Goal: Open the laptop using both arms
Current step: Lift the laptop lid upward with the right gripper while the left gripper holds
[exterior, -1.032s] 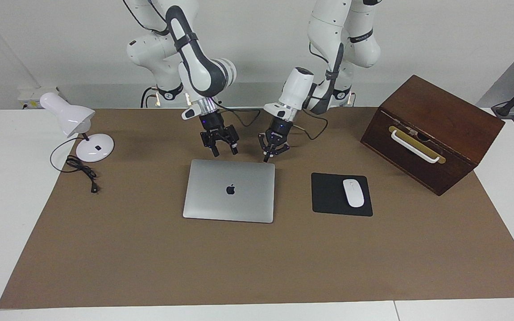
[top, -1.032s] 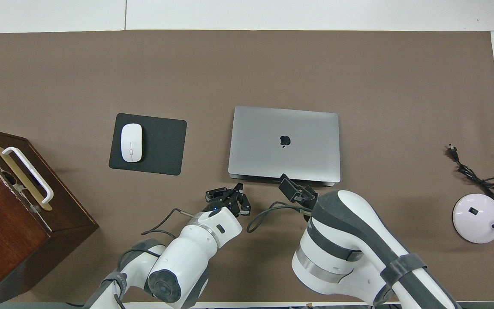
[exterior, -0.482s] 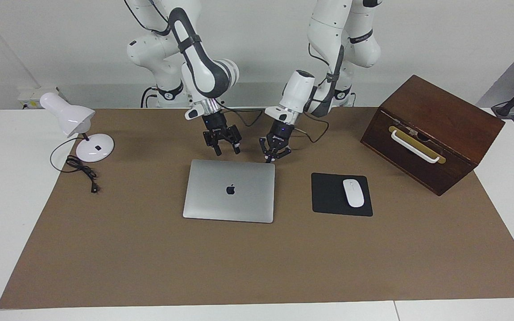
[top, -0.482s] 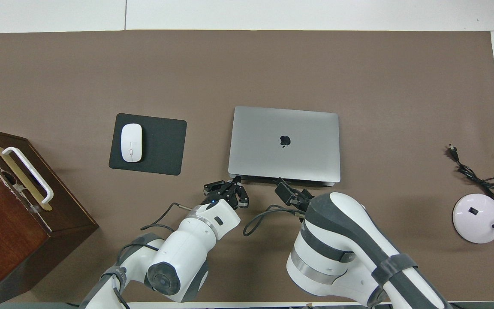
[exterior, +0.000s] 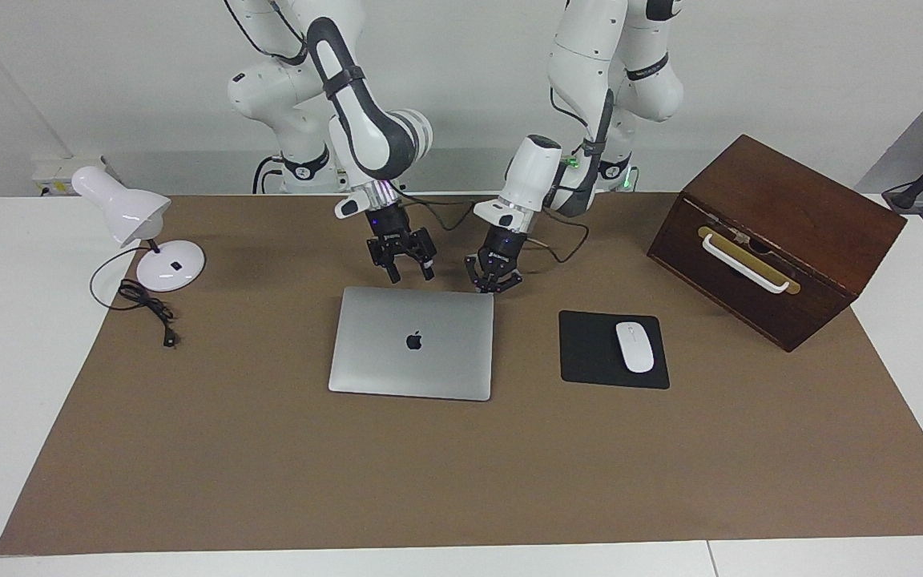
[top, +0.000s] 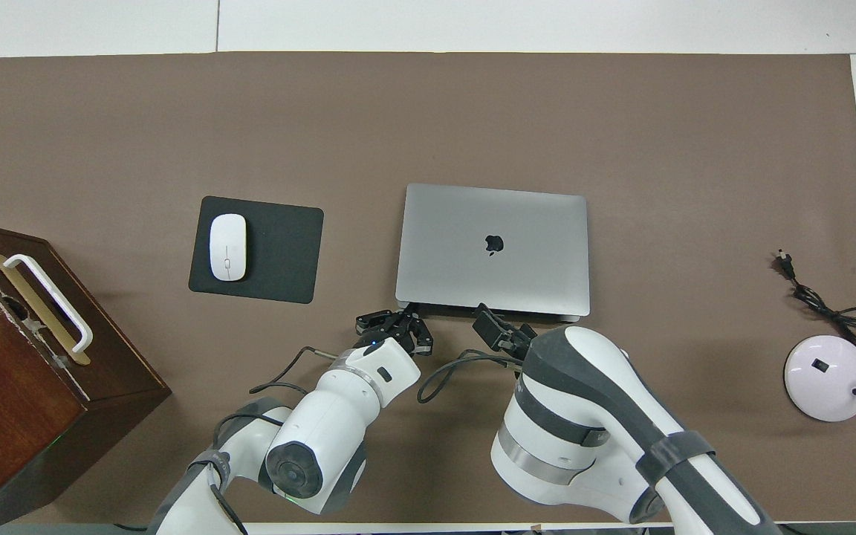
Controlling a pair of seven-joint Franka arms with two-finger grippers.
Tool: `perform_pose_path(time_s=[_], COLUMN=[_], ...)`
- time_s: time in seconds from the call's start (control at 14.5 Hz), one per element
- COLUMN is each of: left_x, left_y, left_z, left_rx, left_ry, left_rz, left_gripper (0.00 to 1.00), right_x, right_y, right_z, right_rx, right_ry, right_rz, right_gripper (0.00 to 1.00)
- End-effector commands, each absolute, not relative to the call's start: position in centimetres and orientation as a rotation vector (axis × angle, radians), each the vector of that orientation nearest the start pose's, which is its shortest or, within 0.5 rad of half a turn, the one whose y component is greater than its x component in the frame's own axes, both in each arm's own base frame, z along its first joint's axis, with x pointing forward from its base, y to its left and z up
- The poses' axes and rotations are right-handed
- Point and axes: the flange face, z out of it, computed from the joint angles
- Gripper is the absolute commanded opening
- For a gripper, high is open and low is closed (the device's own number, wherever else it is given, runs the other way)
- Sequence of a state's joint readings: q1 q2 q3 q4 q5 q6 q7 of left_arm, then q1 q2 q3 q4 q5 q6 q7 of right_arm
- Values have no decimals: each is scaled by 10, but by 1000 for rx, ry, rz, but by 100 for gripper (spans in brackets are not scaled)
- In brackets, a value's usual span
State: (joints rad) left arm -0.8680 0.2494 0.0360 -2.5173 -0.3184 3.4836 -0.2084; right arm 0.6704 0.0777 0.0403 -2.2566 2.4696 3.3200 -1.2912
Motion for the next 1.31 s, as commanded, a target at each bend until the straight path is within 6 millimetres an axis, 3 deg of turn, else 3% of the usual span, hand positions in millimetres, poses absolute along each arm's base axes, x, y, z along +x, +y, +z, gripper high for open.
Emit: perform_pose_path(time_s=[0.0, 0.41, 0.69, 1.24], left_x=[378, 382, 390, 389], left_y=[-353, -354, -351, -351], left_z=[263, 263, 262, 256], left_rx=[-3280, -3277, -3275, -3271], left_ry=[446, 442, 418, 425], left_rz=[-1098, -1105, -1112, -1095], left_gripper=[0, 0, 0, 0], right_x=[387, 390, 411, 427], right_y=[244, 241, 241, 245], right_z=[318, 316, 325, 335], right_rx=[-2516, -2520, -2520, -2501], right_ry=[677, 683, 708, 704], right_rz=[-648, -651, -694, -727], right_gripper=[100, 100, 100, 100])
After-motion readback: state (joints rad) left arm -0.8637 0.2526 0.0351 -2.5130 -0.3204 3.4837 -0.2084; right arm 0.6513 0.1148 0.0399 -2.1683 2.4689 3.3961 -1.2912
